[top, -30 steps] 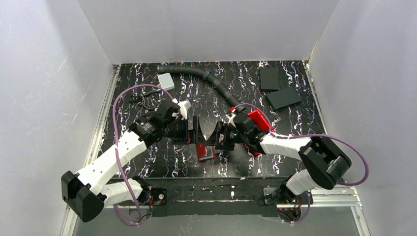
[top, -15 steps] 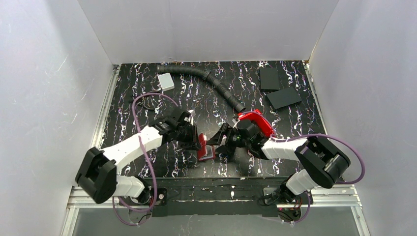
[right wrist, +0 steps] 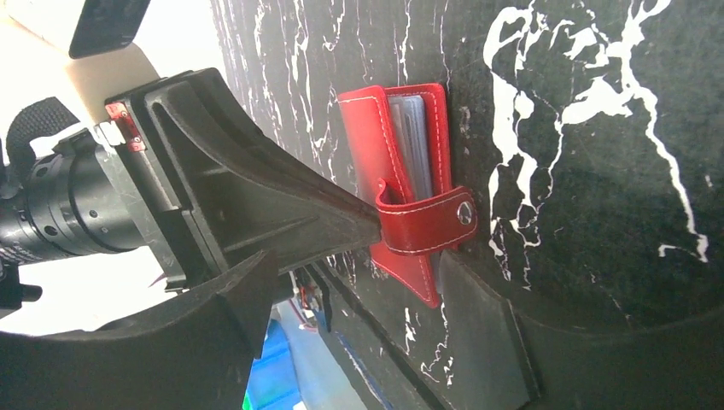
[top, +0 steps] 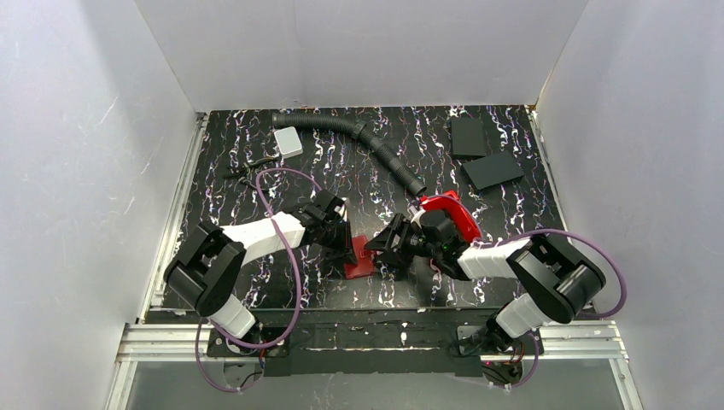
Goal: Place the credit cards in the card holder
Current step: Close the card holder at the center of the board.
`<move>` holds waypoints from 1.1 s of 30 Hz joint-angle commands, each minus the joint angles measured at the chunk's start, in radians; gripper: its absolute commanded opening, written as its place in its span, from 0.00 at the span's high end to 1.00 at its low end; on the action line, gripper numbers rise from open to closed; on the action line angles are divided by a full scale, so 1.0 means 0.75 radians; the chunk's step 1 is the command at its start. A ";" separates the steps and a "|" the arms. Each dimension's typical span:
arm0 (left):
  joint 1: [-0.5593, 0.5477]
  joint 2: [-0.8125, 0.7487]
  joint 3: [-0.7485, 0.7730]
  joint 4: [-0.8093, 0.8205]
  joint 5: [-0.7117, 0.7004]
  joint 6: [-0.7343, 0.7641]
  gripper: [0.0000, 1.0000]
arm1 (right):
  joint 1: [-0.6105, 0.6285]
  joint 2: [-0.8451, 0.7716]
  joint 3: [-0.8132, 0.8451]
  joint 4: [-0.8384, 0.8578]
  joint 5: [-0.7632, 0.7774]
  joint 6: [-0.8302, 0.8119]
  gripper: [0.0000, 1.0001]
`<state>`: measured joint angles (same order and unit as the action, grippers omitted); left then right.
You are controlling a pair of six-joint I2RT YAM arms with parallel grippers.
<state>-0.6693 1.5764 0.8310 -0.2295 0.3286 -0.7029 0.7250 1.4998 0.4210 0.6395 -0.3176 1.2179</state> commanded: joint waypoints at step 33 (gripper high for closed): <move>0.030 -0.148 -0.012 -0.113 0.019 0.017 0.75 | 0.109 0.125 0.275 -0.711 0.317 -0.593 0.91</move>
<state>-0.6643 1.5707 0.8272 -0.2276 0.3580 -0.7040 0.8074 1.5711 0.6342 0.1867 -0.2153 0.8337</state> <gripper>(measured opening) 0.182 0.130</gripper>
